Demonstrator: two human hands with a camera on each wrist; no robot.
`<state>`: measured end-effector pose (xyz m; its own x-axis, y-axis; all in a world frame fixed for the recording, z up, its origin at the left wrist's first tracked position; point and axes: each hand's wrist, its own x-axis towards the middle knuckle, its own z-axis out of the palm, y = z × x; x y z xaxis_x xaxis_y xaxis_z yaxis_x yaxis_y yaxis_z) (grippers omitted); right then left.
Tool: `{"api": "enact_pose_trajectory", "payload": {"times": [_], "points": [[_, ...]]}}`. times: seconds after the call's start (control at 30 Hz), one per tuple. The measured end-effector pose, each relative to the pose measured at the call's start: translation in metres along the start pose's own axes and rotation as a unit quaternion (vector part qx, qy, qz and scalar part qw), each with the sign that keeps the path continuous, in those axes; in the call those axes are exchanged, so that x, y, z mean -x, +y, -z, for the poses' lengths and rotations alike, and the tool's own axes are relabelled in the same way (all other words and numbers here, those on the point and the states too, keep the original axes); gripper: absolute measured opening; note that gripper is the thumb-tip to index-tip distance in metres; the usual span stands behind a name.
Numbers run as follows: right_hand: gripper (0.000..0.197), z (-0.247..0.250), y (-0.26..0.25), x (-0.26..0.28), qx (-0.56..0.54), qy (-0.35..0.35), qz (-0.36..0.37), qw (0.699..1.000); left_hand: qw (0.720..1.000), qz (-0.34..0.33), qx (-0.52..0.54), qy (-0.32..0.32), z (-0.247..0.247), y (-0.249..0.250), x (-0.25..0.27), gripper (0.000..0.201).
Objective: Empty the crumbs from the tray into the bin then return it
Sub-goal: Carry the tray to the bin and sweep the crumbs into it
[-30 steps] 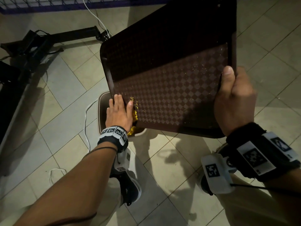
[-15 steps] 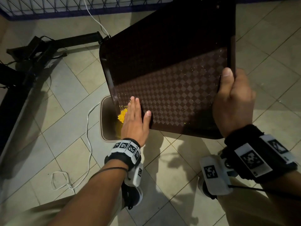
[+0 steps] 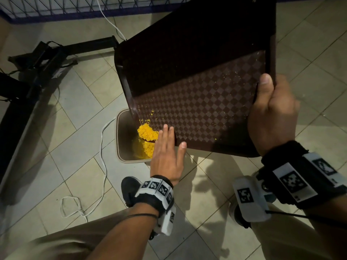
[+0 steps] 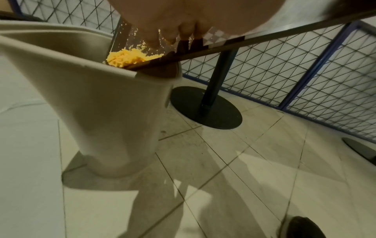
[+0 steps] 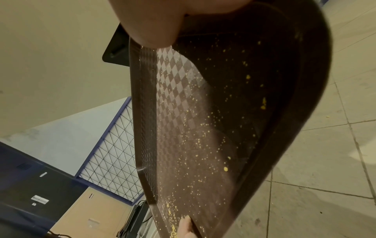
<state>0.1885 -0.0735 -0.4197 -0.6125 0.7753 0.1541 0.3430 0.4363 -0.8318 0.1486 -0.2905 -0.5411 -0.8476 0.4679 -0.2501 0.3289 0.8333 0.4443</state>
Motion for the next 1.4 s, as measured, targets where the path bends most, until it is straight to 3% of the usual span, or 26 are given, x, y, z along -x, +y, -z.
{"api": "enact_pose_trajectory", "payload": {"times": [0.23, 0.43, 0.5, 0.57, 0.67, 0.8, 0.97, 1.03, 1.2, 1.3, 1.4], "points": [[0.032, 0.001, -0.004, 0.003, 0.027, 0.013, 0.066, 0.997, 0.994, 0.092, -0.017, -0.061, -0.014, -0.018, -0.004, 0.069], [0.035, 0.004, -0.012, 0.000, 0.053, 0.026, 0.104, 0.993, 0.981, 0.128, -0.088, -0.113, 0.014, -0.044, -0.034, 0.063], [0.035, 0.005, -0.013, 0.002, 0.061, 0.026, 0.109, 0.992, 0.982, 0.133, -0.115, -0.071, 0.031, -0.038, -0.036, 0.052], [0.035, 0.005, -0.013, 0.003, 0.062, 0.023, 0.109, 0.992, 0.983, 0.129, -0.128, 0.010, 0.046, -0.034, -0.038, 0.042], [0.036, 0.004, -0.012, 0.005, 0.053, 0.020, 0.105, 0.993, 0.986, 0.113, -0.093, 0.084, 0.050, -0.044, -0.049, 0.044], [0.034, 0.001, -0.012, 0.005, 0.041, 0.031, 0.112, 0.992, 0.990, 0.125, -0.072, -0.010, 0.039, -0.057, -0.060, 0.064], [0.032, 0.002, -0.011, 0.001, 0.041, 0.032, 0.115, 0.992, 0.983, 0.122, -0.095, -0.103, 0.028, -0.064, -0.047, 0.062], [0.032, 0.002, -0.010, 0.002, 0.043, 0.028, 0.113, 0.992, 0.985, 0.133, -0.087, -0.072, 0.030, -0.061, -0.040, 0.057], [0.031, 0.000, -0.008, 0.005, 0.045, 0.015, 0.092, 0.995, 0.989, 0.089, -0.001, 0.118, 0.037, -0.042, -0.036, 0.056], [0.032, -0.002, -0.010, 0.007, 0.044, 0.014, 0.091, 0.995, 0.991, 0.059, 0.056, 0.109, 0.031, -0.020, -0.039, 0.066], [0.031, -0.002, -0.011, 0.006, 0.029, 0.012, 0.091, 0.995, 0.991, 0.072, 0.070, 0.087, 0.018, -0.010, -0.043, 0.076]]}}
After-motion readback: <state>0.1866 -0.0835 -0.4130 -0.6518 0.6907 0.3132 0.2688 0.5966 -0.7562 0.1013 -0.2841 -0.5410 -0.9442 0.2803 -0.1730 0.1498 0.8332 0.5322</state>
